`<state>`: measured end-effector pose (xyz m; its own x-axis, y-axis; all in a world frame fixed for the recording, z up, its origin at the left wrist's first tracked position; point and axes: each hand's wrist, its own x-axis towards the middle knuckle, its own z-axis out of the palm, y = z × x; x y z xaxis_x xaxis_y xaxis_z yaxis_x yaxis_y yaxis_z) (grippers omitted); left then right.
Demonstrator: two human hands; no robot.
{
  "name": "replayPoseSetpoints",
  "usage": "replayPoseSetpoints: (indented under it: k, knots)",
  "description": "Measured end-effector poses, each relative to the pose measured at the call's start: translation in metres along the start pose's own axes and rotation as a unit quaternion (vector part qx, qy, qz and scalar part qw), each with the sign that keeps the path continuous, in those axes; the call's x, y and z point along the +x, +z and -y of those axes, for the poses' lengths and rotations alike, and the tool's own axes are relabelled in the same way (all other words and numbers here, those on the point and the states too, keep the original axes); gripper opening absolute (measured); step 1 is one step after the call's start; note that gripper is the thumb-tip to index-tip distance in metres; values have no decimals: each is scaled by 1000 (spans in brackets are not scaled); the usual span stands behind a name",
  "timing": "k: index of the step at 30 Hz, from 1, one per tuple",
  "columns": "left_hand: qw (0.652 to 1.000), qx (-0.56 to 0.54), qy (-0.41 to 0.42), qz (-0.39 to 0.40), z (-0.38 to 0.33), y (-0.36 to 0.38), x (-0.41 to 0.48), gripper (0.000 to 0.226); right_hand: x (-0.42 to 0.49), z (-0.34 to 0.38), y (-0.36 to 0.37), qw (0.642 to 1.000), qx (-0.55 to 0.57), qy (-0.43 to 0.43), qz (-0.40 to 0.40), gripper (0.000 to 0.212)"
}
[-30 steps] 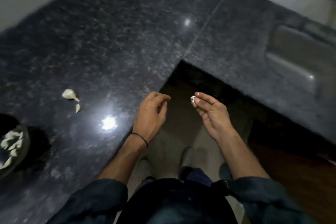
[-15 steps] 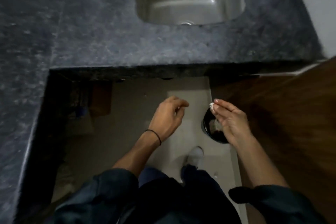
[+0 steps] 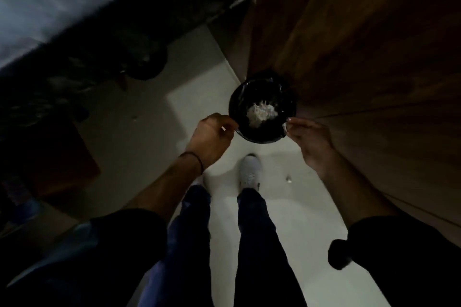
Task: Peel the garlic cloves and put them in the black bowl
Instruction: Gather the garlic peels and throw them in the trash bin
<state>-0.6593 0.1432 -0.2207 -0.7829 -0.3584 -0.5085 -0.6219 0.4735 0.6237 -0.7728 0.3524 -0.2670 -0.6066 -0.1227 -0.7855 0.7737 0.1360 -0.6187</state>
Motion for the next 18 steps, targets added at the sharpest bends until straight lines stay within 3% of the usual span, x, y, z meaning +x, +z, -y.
replayPoseSetpoints:
  k: [10, 13, 15, 18]
  knots:
    - [998, -38, 0, 58, 117, 115, 137, 16, 176, -122, 12, 999, 14, -38, -20, 32]
    - [997, -31, 24, 63, 139, 140, 171, 17, 222, -149, 18, 997, -10, -64, -34, 27]
    - [997, -32, 16, 63, 144, 147, 183, 17, 238, -154, 26, 995, -33, -78, -54, 35]
    - [997, -47, 2, 62, 151, 162, 197, 18, 257, -165, 34, 981, -132, -123, -72, 35]
